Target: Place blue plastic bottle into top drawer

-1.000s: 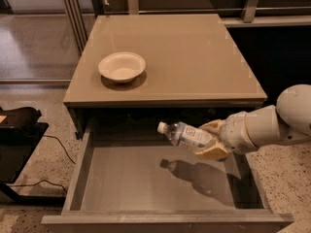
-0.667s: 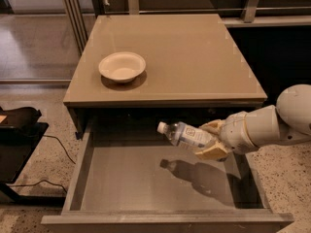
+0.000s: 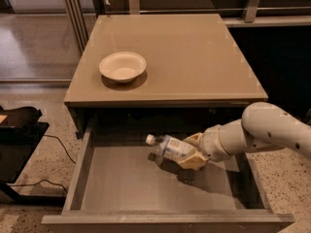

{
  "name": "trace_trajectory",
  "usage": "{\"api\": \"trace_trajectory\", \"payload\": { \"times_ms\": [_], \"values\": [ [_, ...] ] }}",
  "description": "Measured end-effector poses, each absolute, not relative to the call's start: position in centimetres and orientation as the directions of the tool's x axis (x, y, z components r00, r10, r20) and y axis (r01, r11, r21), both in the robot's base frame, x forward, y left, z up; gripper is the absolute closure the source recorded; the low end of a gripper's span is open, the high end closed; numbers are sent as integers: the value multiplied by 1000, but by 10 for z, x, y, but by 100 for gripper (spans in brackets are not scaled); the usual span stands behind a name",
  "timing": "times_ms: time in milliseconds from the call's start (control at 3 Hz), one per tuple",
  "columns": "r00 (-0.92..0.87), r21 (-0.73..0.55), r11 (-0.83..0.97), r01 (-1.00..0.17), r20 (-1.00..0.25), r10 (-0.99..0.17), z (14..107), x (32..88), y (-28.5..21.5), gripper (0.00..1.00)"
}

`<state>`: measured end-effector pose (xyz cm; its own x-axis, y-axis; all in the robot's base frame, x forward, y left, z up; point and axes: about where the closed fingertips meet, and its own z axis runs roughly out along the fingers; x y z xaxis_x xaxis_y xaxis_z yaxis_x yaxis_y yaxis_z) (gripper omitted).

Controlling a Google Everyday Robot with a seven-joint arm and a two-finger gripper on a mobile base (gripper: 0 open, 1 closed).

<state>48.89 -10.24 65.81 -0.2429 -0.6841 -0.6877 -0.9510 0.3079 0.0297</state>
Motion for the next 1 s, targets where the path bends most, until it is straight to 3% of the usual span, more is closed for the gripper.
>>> {"api": "trace_trajectory", "payload": {
  "times_ms": [667, 1000],
  "values": [
    [-326, 75, 379, -923, -677, -660, 607, 502, -89, 100],
    [-327, 74, 381, -921, -677, -659, 610, 503, -89, 82]
  ]
}}
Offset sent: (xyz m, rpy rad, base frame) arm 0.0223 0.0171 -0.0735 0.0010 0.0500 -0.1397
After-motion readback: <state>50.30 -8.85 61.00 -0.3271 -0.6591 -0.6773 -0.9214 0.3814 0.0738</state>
